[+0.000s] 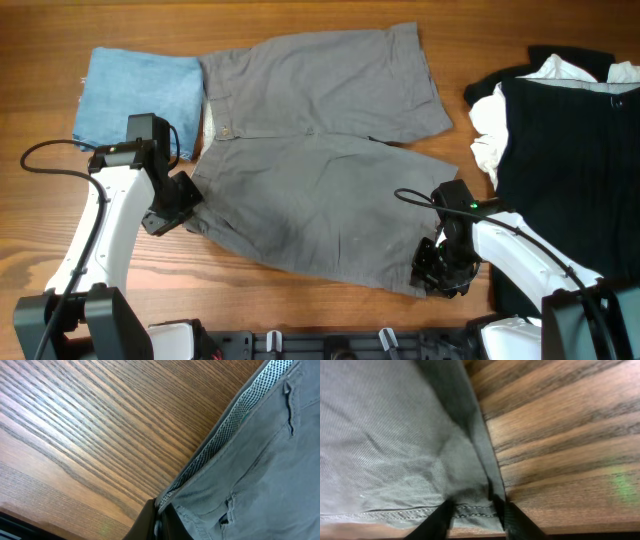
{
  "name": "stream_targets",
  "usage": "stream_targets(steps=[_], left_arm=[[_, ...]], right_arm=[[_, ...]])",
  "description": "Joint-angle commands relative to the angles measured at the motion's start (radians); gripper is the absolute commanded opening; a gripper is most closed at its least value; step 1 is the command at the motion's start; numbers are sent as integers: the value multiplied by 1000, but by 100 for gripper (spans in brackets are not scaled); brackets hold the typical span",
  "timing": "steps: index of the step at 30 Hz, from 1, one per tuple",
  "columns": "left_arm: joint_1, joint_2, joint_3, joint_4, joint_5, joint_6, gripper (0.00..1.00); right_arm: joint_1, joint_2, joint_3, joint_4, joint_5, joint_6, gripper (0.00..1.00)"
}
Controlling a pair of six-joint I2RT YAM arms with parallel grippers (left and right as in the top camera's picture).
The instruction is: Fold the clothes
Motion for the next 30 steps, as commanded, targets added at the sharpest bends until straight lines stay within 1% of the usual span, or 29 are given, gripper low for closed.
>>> stream_targets(steps=[1,2,4,7,11,13,15,16,18,23,27,29,30], left_arm=[[-5,-10,7,3,-21,8,4],[-5,-10,7,2,-21,8,4],[-5,-10,7,-1,-21,8,4],[-5,-10,7,-2,-20,8,4],[-5,-10,7,-1,-20,8,4],[-5,-10,7,-1,-21,8,5],[-5,-10,7,-1,-21,8,5],[-5,-10,7,0,-21,8,6],[-5,-10,7,-1,-21,8,6],[-5,-10,7,0,-20,8,6],[-5,-10,7,-1,-20,8,6],[-5,-10,7,0,-20,8,6],[-5,-10,7,0,-20,8,6]], right_arm=[[5,0,-3,10,8,8,64],[5,0,-3,4,-29,11,66],[5,0,-3,2,-98,13,66],[5,0,-3,18,-97,25,67],[5,0,-3,-2,-96,25,67],[5,0,-3,-3,-93,22,65],[5,0,-3,-7,-36,24,63],[5,0,-3,-13,-6,33,60],[5,0,-8,-14,9,51,59],[5,0,-61,89,21,128,55],[5,0,-64,99,32,129,49],[5,0,-64,98,33,126,45],[5,0,-64,95,33,126,32]])
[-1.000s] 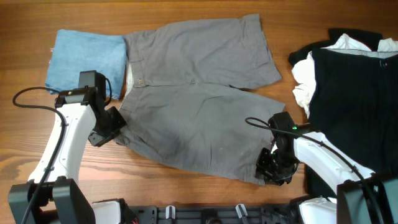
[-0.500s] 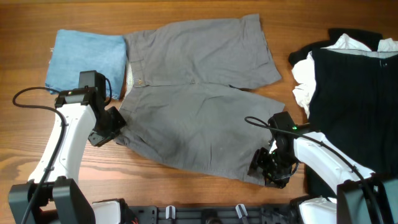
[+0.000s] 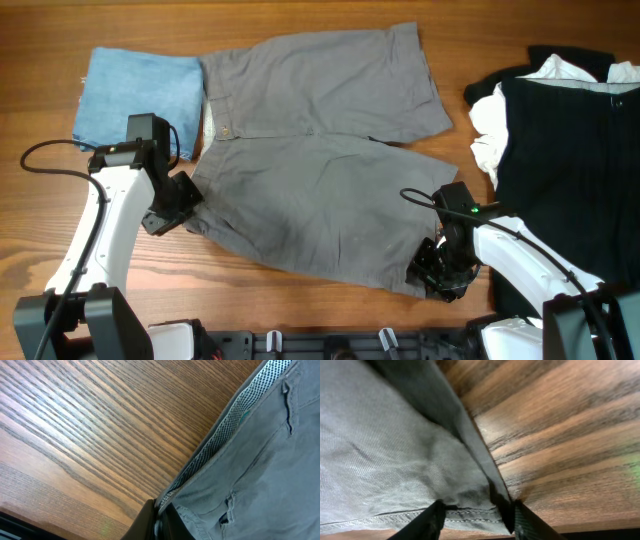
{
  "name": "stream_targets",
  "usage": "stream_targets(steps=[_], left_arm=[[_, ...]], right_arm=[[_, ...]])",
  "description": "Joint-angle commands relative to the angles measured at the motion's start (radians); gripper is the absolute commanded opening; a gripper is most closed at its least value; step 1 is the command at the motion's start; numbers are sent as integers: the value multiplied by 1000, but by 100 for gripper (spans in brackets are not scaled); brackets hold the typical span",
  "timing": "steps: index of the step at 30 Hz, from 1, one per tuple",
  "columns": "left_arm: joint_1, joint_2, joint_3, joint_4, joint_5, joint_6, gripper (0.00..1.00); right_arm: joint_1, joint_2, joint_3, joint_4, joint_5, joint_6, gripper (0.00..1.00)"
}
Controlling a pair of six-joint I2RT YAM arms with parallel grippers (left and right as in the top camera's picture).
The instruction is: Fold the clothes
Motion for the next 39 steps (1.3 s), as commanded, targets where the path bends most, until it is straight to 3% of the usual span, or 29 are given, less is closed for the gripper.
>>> stream_targets(steps=[1,4,14,19,26,31,39], left_arm=[[-5,-10,7,0,-19,8,6],[-5,-10,7,-1,-19,8,5],[-5,-48,35,-67,1,8,4],[-5,-201,51,-114,143,3,4],[-5,-425,92,-211,149,-23,4],[-5,-570,140,-324,149,-24,4],[-5,-718,154,-358,135,-31,4]], right_arm=[[5,16,-35,53,56,-1,23],[5,16,-29,51,52,-51,4],[5,-113,207,-140,64,-154,4],[3,-267,511,-322,262,-151,4],[-50,-332,920,-502,462,-154,4],[-81,-329,1118,-557,529,-206,4],[-166,-291,1178,-537,535,-233,4]])
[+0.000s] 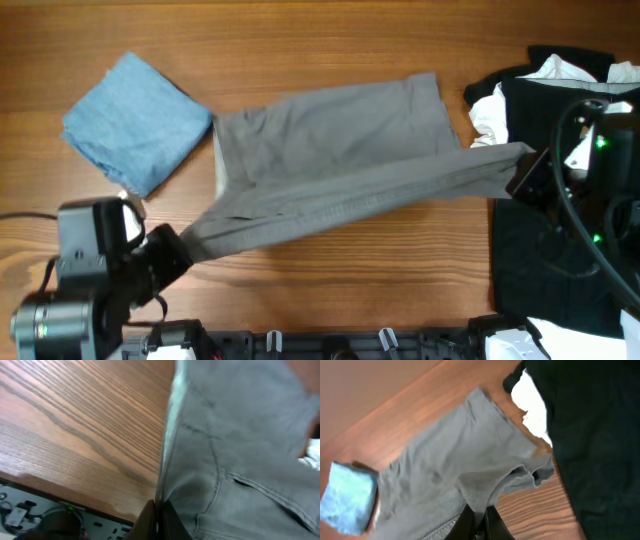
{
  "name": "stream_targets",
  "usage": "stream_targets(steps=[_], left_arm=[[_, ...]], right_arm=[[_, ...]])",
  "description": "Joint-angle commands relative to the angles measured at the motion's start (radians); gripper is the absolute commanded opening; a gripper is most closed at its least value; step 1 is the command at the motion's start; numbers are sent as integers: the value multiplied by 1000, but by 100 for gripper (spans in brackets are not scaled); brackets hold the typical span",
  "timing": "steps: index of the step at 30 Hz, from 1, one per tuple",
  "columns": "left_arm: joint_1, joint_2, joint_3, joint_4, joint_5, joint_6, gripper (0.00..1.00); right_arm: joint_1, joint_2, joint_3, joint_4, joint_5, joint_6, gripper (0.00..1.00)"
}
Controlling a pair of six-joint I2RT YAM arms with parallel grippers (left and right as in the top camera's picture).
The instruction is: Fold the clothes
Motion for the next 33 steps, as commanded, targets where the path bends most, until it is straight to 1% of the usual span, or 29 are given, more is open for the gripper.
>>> stream_targets(steps=[1,4,7,10,12,13,15,17,19,21,24,25,26,27,30,33], left_arm=[[3,-27,11,47,-93,-13,4],[3,-14,11,118,-117,-17,4],[3,26,11,200,-181,-16,4],[3,101,11,278,-169,-16,4],[3,155,11,300,-134,-16,4],[3,211,11,288,-59,-13,4],[-3,270,11,255,56,16,4],[-29,301,11,249,102,57,4],[-83,318,11,258,82,64,4],[-155,324,10,286,49,58,6],[-269,342,-8,330,3,-20,9],[-305,354,-19,345,0,-36,8],[-343,369,-35,365,-1,-53,4],[-390,394,-61,401,-9,-84,4],[-474,471,-130,514,-44,-145,4],[-510,587,-187,671,-94,-188,4]], right_arm=[[-48,51,24,26,113,-26,4],[-48,119,24,39,55,-63,4],[-48,202,24,49,64,-76,4],[-48,303,24,67,60,-78,4],[-48,362,24,72,59,-95,4],[-48,417,24,79,59,-104,4],[-48,450,24,84,41,-114,4],[-48,454,24,93,29,-130,4],[-48,445,24,101,29,-130,4],[-48,428,25,99,27,-130,4],[-48,394,25,90,20,-130,4],[-48,382,25,89,13,-130,4],[-48,368,25,88,3,-130,5],[-48,351,25,89,-9,-130,4],[-48,311,25,89,-13,-130,5],[-48,276,25,86,-35,-130,5]])
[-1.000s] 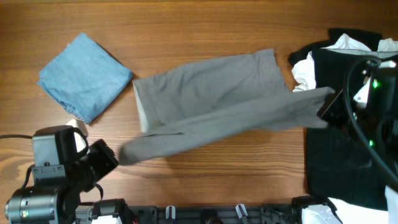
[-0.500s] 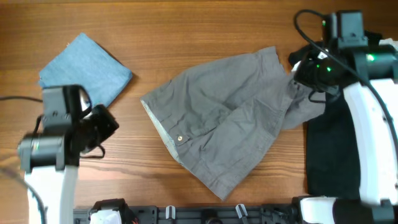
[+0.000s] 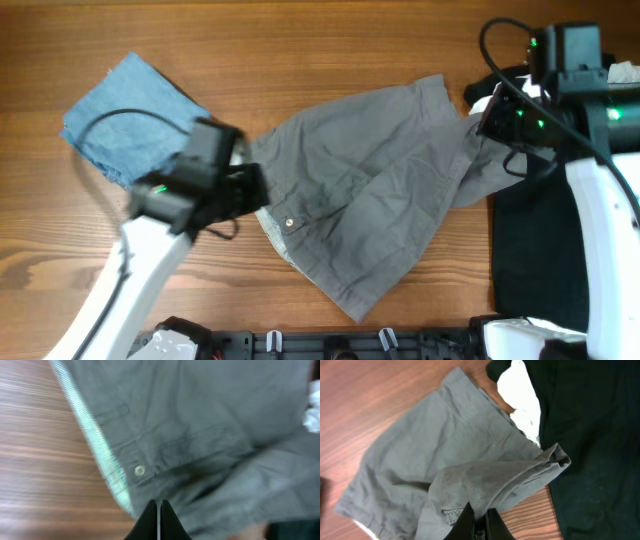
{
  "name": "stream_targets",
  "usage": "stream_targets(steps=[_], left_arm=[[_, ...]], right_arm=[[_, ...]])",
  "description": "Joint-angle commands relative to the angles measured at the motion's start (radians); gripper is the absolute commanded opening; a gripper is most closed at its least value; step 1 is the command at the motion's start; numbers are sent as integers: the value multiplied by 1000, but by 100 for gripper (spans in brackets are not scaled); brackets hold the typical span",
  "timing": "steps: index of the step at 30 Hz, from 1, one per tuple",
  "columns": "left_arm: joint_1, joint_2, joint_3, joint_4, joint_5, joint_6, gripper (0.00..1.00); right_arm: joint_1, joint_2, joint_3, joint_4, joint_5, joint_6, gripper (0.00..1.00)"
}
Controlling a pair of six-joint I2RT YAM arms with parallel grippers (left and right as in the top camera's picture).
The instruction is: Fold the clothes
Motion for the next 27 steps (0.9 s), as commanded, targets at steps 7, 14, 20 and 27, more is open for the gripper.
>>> stream_targets(steps=[7,14,20,27], left_arm=[[-24,454,-80,344,-76,-108,4],[114,686,-80,514,-80,-155,4],[260,773,-37,755,-50,-103,4],[308,774,251,587,31,76,4]], right_arm=[[-6,-85,17,-1,-133,-10,4],[-6,-47,17,2,-134,-6,4],[-6,-2,16,32,-148,-6,4],[-6,38,16,45,-211,75,4]])
